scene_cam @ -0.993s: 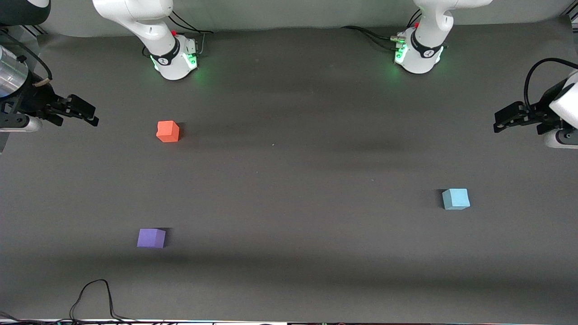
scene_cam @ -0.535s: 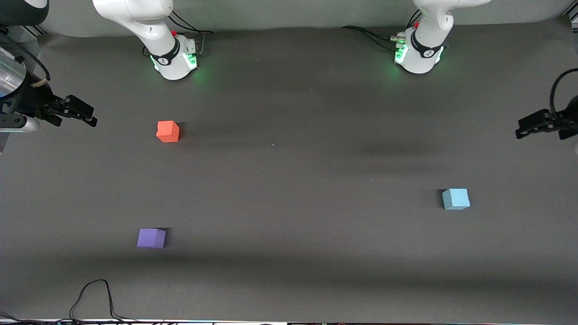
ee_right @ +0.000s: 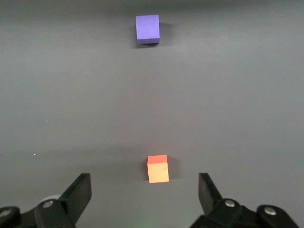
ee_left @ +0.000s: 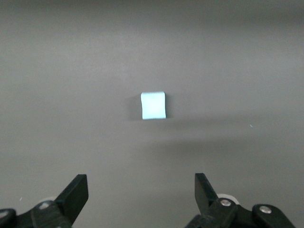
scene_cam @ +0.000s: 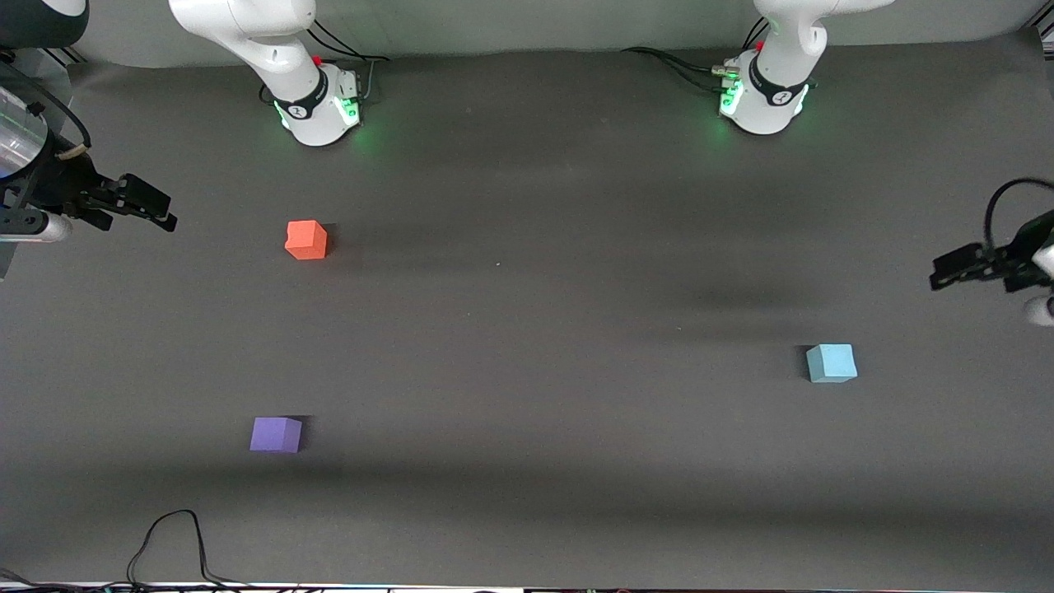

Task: Place blue block between orange and purple blocks
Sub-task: 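Lower the left gripper over the light blue cube and close on it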

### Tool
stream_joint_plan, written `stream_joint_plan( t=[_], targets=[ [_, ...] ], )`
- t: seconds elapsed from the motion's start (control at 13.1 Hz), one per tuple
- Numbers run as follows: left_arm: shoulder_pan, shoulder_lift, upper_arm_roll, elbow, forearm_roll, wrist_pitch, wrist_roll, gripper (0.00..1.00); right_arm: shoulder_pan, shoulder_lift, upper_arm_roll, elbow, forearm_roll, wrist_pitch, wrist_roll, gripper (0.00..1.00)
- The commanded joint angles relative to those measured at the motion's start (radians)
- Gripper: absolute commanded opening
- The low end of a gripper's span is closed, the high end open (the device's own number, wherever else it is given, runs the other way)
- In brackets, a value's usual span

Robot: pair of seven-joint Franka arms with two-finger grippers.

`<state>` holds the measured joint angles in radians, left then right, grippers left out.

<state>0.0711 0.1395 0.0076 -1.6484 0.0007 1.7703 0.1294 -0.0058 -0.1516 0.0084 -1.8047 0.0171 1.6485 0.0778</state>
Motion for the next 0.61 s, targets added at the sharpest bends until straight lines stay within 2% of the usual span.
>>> stream_joint_plan(
  t=[0.0, 0.15, 0.53],
  targets=[
    [-0.013, -0.011, 0.003, -0.192, 0.005, 0.206, -0.001, 1.00, -0.009, -0.013, -0.004, -0.011, -0.009, 0.013, -0.021, 1.00],
    [-0.013, 0.020, 0.003, -0.301, 0.005, 0.363, -0.007, 1.00, -0.009, -0.013, -0.008, -0.011, -0.009, 0.014, -0.021, 1.00],
    [-0.027, 0.207, 0.002, -0.444, 0.004, 0.737, -0.011, 1.00, -0.009, -0.011, -0.008, -0.019, -0.009, 0.019, -0.021, 1.00]
  ],
)
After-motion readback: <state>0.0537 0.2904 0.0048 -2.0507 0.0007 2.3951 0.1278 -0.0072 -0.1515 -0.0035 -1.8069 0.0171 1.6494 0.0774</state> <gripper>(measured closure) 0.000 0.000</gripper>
